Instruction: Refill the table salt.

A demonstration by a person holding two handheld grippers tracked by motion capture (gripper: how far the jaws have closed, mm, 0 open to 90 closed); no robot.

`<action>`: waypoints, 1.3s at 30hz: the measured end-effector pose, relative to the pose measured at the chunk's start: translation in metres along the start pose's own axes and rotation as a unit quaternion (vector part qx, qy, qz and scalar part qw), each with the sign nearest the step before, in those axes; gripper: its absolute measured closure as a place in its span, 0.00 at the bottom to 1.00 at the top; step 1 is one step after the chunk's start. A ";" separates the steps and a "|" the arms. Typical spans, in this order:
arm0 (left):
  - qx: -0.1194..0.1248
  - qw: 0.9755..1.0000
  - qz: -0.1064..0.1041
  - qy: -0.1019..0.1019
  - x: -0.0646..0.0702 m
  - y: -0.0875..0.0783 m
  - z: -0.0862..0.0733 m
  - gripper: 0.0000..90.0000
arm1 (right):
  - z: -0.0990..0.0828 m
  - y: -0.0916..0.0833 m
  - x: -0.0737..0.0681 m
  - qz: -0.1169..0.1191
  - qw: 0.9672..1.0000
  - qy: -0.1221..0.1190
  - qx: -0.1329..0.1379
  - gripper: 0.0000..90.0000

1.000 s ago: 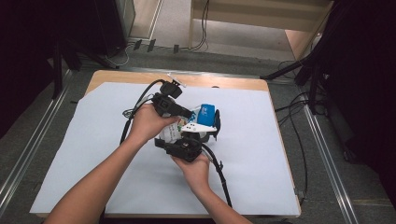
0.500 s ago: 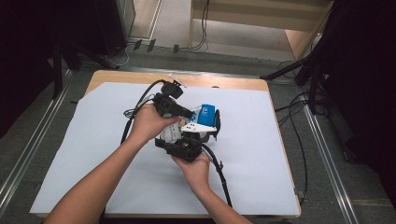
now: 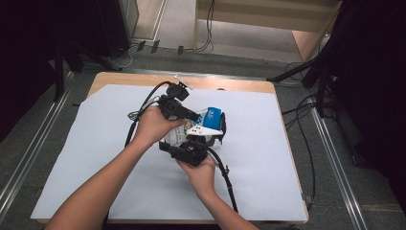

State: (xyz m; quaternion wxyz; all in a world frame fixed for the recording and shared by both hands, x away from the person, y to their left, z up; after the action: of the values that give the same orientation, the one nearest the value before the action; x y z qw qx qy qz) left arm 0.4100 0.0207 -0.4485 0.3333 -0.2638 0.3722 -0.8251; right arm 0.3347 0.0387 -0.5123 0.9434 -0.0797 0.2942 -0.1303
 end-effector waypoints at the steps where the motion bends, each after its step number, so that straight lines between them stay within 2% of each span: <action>1: 0.000 1.000 -0.001 0.001 0.000 0.000 0.000 0.97 | 0.000 0.000 0.000 0.000 1.000 0.001 0.000 0.75; 21: 0.003 1.000 -0.003 0.006 0.001 0.000 0.000 0.97 | 0.000 0.000 0.000 0.000 1.000 -0.004 -0.001 0.74; 29: 0.004 1.000 -0.015 0.000 -0.004 -0.001 -0.008 0.97 | -0.005 0.004 0.000 -0.004 1.000 -0.013 -0.012 0.74; 33: 0.012 1.000 -0.022 -0.003 -0.006 -0.002 -0.011 0.96 | -0.008 0.005 0.001 -0.006 1.000 -0.012 -0.017 0.73; 39: 0.019 0.999 -0.031 0.006 -0.008 -0.004 -0.016 0.96 | -0.012 0.007 0.003 -0.015 0.999 -0.023 -0.026 0.73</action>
State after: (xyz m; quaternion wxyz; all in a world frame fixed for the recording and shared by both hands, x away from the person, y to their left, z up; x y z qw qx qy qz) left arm 0.4029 0.0359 -0.4563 0.3099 -0.2637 0.3503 -0.8436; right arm 0.3311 0.0434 -0.5251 0.9457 -0.1114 0.2741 -0.1347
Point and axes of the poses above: each handheld gripper's, and its own axes: y roughly forward along the jaws, z roughly out of its top, x roughly to its right, the point moved 9 cm from there along y, roughly forward along the jaws, and after that the axes turned 10 degrees about z, right-handed, at the moved point
